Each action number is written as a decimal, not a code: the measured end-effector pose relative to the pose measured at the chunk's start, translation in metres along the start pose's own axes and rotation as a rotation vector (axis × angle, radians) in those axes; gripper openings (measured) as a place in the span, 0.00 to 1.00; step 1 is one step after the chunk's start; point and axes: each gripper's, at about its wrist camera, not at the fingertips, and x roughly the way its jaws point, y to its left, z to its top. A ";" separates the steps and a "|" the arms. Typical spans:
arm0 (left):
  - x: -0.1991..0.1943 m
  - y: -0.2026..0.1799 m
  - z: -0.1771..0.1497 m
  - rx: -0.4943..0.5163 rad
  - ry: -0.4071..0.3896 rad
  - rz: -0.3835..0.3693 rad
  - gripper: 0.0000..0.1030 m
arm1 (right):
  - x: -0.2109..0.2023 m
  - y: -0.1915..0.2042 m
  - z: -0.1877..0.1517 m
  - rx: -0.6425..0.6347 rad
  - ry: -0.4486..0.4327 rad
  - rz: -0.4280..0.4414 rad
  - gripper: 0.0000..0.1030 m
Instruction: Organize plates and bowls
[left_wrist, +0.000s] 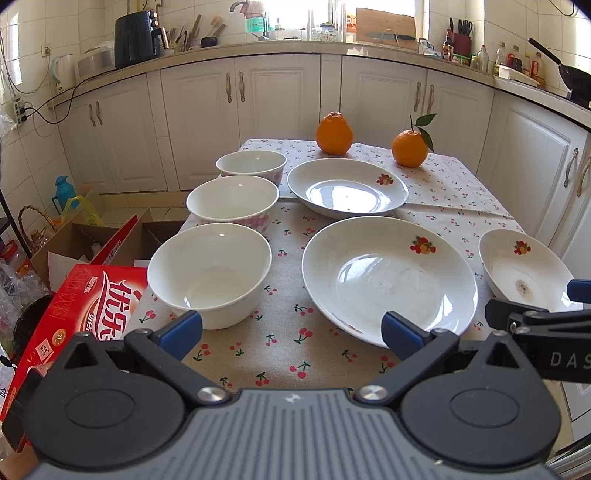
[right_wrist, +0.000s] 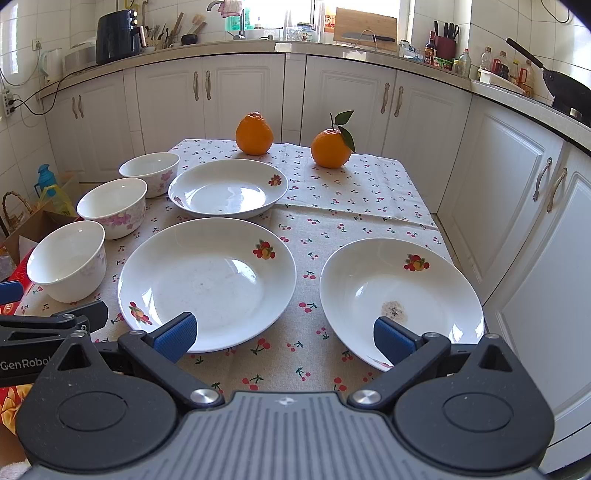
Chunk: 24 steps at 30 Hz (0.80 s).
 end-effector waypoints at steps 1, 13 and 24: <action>0.000 0.000 0.000 0.000 0.000 0.000 0.99 | 0.000 0.000 0.000 0.000 0.000 0.000 1.00; 0.000 -0.004 0.006 0.002 -0.013 -0.027 0.99 | -0.003 -0.006 0.003 0.004 -0.023 0.015 1.00; -0.001 -0.014 0.031 0.031 -0.050 -0.152 0.99 | -0.009 -0.035 0.016 0.015 -0.087 0.034 1.00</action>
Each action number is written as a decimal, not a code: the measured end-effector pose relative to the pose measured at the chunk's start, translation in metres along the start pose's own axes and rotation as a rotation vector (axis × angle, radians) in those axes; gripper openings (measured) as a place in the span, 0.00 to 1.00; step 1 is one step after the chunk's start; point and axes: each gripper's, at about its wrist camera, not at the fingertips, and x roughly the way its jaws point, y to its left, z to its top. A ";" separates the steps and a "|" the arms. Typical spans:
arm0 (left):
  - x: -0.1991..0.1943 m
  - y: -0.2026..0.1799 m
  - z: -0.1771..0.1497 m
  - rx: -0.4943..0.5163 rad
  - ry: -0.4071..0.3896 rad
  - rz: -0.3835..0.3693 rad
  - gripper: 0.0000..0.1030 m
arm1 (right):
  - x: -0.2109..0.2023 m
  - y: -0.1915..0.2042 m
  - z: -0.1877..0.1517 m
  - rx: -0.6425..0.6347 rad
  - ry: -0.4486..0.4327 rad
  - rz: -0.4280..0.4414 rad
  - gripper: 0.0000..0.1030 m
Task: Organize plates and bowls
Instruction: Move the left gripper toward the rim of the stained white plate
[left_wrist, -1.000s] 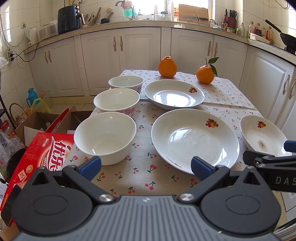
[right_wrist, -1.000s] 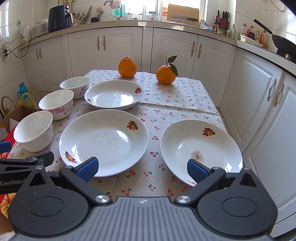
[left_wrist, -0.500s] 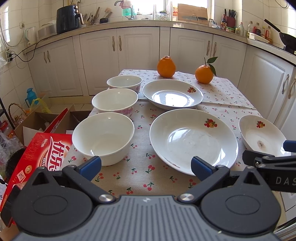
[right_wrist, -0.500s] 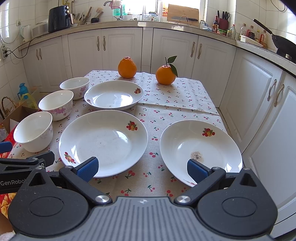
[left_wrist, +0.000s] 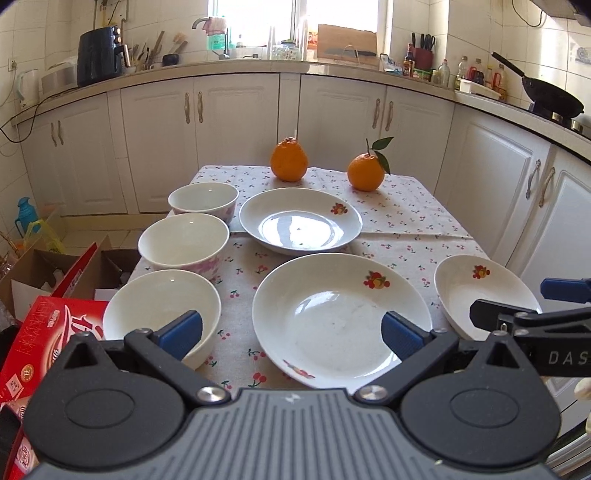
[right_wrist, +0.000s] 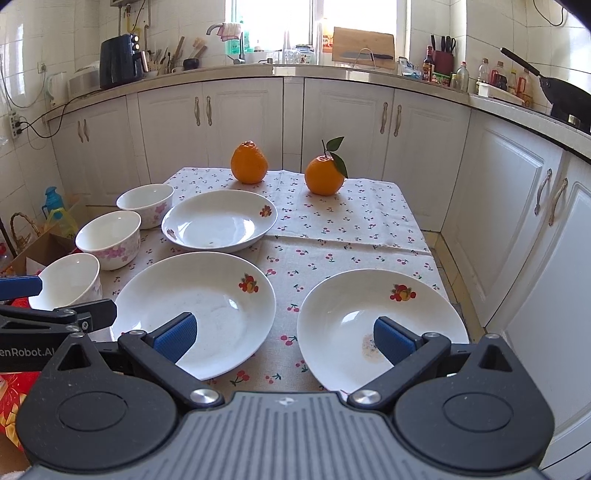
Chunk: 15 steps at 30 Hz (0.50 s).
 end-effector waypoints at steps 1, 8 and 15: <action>0.001 0.000 0.002 -0.003 0.005 -0.011 0.99 | -0.001 -0.003 0.001 -0.004 -0.006 -0.003 1.00; 0.014 -0.002 0.012 -0.037 0.030 -0.074 0.99 | -0.004 -0.030 0.002 -0.035 -0.052 -0.018 1.00; 0.031 -0.023 0.020 0.071 0.042 -0.078 0.99 | -0.001 -0.075 -0.011 -0.009 -0.033 -0.037 1.00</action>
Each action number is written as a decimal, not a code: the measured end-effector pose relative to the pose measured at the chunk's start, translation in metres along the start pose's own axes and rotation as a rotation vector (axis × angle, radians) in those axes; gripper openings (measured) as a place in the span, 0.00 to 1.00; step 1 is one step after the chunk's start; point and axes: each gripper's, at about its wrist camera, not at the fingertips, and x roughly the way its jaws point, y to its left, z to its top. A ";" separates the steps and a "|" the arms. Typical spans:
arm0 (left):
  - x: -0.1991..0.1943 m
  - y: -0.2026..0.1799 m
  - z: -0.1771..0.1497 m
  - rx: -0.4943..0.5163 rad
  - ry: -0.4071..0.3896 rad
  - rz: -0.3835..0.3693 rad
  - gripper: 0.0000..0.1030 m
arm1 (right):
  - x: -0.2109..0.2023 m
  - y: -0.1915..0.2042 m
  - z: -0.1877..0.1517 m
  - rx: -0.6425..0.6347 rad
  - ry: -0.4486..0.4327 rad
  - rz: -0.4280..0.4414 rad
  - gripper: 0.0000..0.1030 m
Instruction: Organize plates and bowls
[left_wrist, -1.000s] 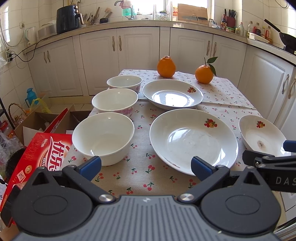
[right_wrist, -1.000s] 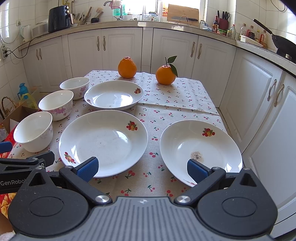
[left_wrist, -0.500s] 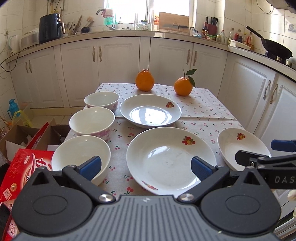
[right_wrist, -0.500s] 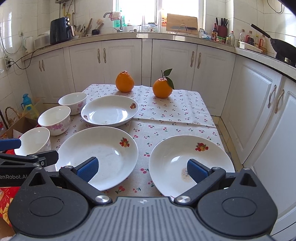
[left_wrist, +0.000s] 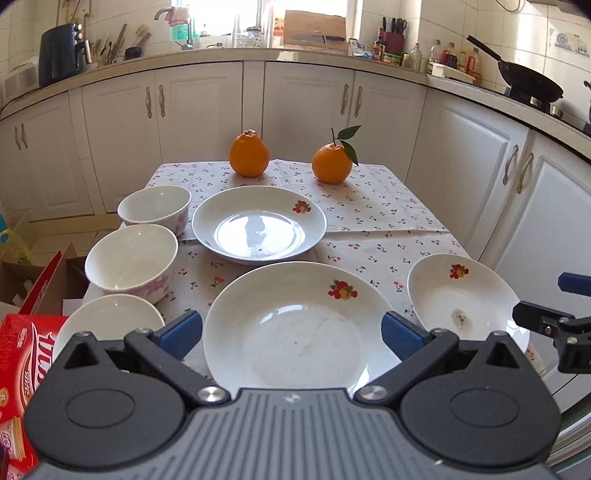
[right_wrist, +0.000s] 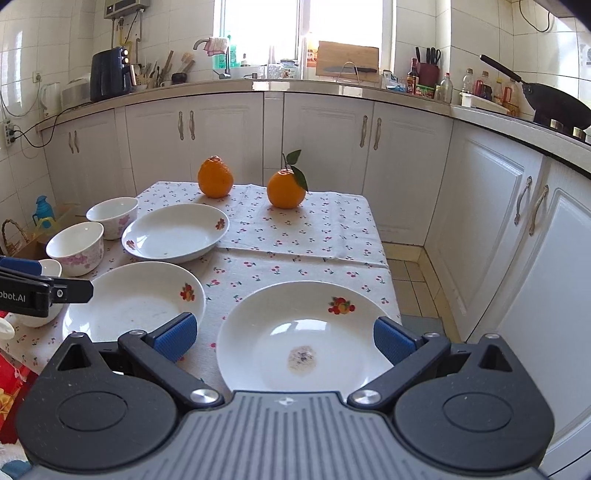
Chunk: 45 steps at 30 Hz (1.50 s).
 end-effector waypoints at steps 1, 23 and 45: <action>0.002 -0.004 0.002 0.015 -0.004 0.004 0.99 | 0.001 -0.005 -0.002 0.006 0.006 -0.009 1.00; 0.058 -0.081 0.020 0.271 0.083 -0.130 0.99 | 0.053 -0.043 -0.069 -0.037 0.170 0.112 1.00; 0.119 -0.124 0.050 0.369 0.198 -0.277 0.99 | 0.070 -0.060 -0.075 -0.127 0.100 0.237 1.00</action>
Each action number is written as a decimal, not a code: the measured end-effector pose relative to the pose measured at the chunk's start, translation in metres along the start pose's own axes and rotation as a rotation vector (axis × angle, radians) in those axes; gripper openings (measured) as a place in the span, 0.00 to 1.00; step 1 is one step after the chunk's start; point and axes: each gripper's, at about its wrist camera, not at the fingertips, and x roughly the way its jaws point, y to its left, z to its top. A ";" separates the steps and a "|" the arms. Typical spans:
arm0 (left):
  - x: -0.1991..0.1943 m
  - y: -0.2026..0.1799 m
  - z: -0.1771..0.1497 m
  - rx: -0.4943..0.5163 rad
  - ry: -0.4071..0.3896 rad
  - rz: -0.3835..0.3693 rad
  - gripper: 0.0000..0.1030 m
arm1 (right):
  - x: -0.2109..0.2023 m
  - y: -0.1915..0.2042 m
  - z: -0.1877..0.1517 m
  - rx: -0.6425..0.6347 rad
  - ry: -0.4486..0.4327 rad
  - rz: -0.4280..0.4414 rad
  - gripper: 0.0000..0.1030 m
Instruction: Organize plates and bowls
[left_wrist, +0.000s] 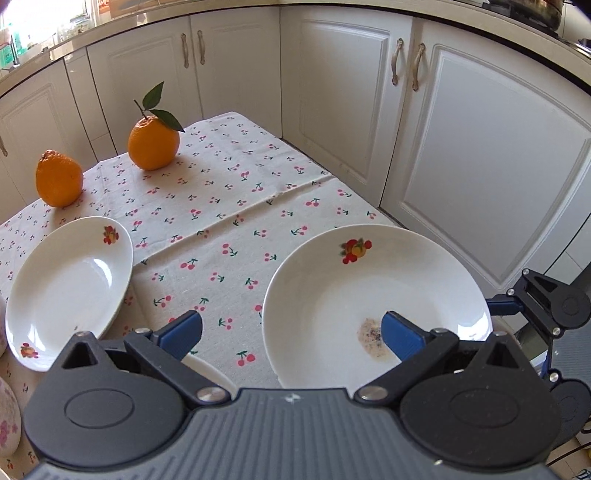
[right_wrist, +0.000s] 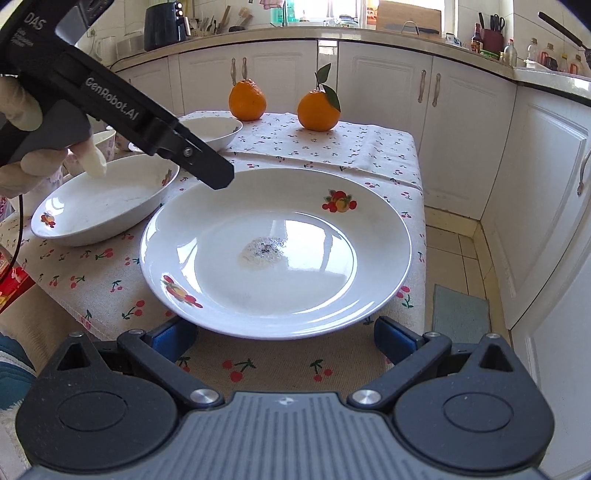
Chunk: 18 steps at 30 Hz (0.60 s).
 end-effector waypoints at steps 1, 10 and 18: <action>0.003 0.000 0.002 0.001 0.004 -0.011 0.99 | 0.000 -0.001 0.000 -0.004 -0.001 0.005 1.00; 0.034 -0.001 0.026 -0.002 0.118 -0.122 0.97 | 0.000 -0.009 0.002 -0.062 0.000 0.078 1.00; 0.063 0.003 0.036 -0.017 0.223 -0.175 0.80 | -0.002 -0.015 0.001 -0.099 -0.005 0.125 1.00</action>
